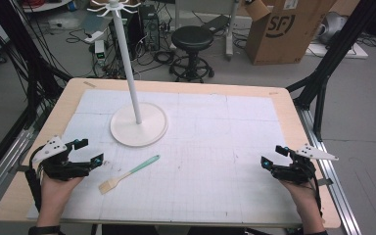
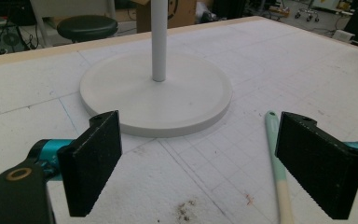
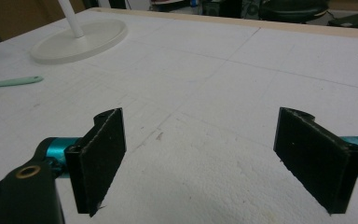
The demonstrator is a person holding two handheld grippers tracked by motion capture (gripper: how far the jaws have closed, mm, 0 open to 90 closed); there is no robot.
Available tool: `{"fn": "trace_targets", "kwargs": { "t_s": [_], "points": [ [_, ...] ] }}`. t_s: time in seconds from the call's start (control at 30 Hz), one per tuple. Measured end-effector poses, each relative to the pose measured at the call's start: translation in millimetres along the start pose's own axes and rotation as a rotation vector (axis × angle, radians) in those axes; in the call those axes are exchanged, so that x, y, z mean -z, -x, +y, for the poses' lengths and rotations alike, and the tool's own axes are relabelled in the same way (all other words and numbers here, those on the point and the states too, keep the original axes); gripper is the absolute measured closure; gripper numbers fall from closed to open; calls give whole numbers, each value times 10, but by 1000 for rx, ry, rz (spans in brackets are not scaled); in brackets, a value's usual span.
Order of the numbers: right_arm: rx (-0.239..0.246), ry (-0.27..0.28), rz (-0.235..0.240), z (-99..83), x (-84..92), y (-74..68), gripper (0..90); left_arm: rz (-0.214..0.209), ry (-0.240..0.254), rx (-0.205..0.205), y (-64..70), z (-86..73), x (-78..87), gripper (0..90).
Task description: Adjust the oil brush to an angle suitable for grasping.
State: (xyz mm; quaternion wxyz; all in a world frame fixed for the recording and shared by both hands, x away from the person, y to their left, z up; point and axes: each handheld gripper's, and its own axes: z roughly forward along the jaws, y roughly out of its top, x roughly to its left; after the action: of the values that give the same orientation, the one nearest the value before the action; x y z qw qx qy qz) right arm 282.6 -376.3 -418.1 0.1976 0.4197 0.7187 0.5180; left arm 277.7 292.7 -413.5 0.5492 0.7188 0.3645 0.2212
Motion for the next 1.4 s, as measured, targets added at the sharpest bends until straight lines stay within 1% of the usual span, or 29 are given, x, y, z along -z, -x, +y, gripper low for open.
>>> {"fn": "trace_targets", "kwargs": {
  "t_s": [0.1, 0.27, 0.33, 0.4, 0.6, 0.77, 0.9, 1.03, 1.1, 1.13, 1.2, 1.27, 1.37, 1.4],
  "points": [
    [-1, -2, 3, -2, -2, 3, 161, -10, 4, -10, 13, 3, -1, 153],
    [2, 0, 1, -2, -2, 6, 161, -18, 9, -9, 23, 1, -7, 153],
    [-1, -2, 1, -3, 0, 9, 161, -33, 22, -10, 31, 6, 7, 153],
    [-3, -4, 0, -6, -2, 9, 161, -37, 30, -11, 38, 12, 20, 153],
    [-5, -5, 3, -7, -7, 11, 161, -58, 39, -16, 63, 29, 41, 153],
    [-5, -8, 2, -9, -19, 13, 162, -77, 20, -34, 94, 25, 20, 153],
    [-7, -11, 1, -11, -29, 14, 161, -94, 12, -34, 119, 22, 2, 157],
    [-7, -12, 1, -13, -33, 13, 162, -109, 1, -44, 144, 11, -20, 158],
    [-7, -16, 1, -14, -39, 10, 162, -122, -16, -52, 169, 0, -46, 162],
    [-5, -17, 1, -16, -42, 12, 162, -122, -16, -52, 169, 0, -46, 162],
    [-6, -16, 1, -17, -47, 13, 162, -135, -26, -59, 195, -13, -71, 166],
    [-5, -16, 3, -17, -49, 13, 162, -139, -29, -57, 205, -20, -81, 167],
    [-7, -19, 2, -18, -52, 11, 162, -157, -54, -60, 241, -45, -132, 169],
    [-10, -18, 1, -17, -53, 12, 162, -157, -54, -60, 241, -45, -132, 169]
  ]
}}
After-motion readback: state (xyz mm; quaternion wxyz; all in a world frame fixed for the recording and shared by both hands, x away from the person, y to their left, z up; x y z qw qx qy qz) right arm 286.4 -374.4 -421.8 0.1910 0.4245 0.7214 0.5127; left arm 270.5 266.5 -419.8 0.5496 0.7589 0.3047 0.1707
